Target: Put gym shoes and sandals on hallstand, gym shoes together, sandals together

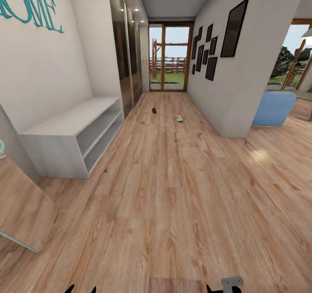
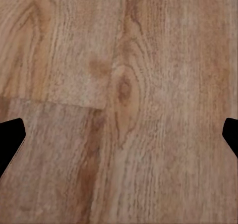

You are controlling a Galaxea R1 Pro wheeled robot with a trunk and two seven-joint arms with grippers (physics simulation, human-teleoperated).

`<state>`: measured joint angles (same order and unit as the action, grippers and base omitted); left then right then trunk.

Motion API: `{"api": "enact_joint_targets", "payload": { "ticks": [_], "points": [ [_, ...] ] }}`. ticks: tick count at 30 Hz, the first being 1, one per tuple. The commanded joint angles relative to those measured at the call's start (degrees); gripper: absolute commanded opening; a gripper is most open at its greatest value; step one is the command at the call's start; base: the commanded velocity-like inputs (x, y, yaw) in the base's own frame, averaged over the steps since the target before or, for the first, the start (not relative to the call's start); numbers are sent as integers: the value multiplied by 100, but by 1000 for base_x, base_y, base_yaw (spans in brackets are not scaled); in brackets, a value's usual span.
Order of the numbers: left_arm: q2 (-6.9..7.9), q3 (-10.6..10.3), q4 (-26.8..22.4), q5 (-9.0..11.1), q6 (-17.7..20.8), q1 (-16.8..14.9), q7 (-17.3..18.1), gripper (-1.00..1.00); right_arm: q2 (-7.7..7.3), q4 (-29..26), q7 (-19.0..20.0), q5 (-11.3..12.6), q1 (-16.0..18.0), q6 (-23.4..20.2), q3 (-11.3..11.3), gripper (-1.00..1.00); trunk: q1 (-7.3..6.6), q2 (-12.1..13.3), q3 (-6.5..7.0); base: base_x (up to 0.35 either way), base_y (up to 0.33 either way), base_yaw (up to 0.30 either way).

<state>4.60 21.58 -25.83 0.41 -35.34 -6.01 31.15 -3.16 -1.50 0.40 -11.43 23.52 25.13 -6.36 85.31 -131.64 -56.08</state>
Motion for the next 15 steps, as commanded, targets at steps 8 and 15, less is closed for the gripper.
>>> {"api": "enact_joint_targets", "payload": {
  "ticks": [8,15],
  "points": [
    [-12,22,9,-4,-4,-5,63,100,-1,3,4,-53,3,19,-49,100,2,-2,-5,338,0,0],
    [-14,21,15,7,-7,-5,66,100,-1,2,4,-53,3,19,-49,100,2,-2,-5,338,0,0]
  ]
}}
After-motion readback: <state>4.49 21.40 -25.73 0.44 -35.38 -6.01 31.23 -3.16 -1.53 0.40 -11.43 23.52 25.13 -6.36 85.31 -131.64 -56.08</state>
